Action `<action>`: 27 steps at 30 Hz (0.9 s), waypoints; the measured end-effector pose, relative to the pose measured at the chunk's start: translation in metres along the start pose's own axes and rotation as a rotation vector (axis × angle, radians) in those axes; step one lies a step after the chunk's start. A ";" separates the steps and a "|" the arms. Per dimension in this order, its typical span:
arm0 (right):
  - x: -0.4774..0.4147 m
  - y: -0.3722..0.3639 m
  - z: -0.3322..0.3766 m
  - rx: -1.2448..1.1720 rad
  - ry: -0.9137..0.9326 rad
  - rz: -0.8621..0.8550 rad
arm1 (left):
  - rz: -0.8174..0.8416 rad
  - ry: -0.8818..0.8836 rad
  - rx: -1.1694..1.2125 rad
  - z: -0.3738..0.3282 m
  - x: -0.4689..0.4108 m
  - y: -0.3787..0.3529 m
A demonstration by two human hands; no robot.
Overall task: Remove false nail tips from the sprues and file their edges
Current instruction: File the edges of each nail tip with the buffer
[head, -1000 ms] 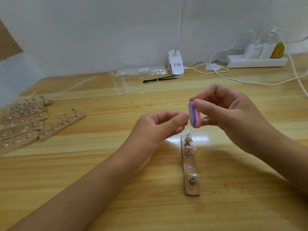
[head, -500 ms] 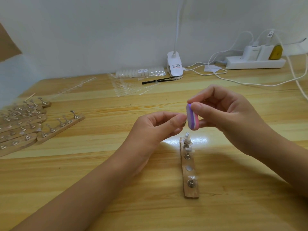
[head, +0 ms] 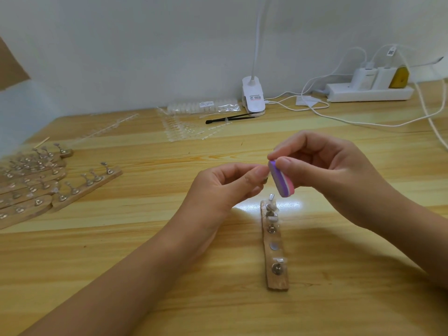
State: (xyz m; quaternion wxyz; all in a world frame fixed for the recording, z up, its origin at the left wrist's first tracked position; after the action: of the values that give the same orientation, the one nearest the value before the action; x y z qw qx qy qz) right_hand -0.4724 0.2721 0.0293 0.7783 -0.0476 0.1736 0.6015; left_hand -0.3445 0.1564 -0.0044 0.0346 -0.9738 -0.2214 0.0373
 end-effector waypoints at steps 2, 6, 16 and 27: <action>0.000 0.000 -0.001 0.004 0.007 -0.043 | 0.011 -0.010 -0.042 0.000 0.001 -0.001; 0.000 0.001 0.000 0.016 0.003 -0.012 | -0.002 -0.022 -0.038 -0.001 0.001 -0.001; -0.003 0.010 -0.007 -0.142 0.010 -0.120 | 0.110 -0.145 -0.115 -0.016 0.006 -0.002; -0.005 0.017 -0.016 -0.231 -0.094 -0.149 | 0.297 -0.475 -0.976 -0.014 0.020 -0.011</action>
State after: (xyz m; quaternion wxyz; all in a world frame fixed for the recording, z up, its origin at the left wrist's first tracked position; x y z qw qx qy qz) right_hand -0.4928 0.2676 0.0187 0.8175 -0.1213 0.0626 0.5595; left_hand -0.3302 0.1747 0.0097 -0.4764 -0.8625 -0.0754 0.1533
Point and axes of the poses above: each hand's wrist, its own x-axis away from the middle knuckle, its own y-axis out of the back of the hand, z = x × y, the point moved 3 cm from there along -x, towards the middle knuckle, and after that the axes turned 8 degrees about z, right-handed, at the moved point
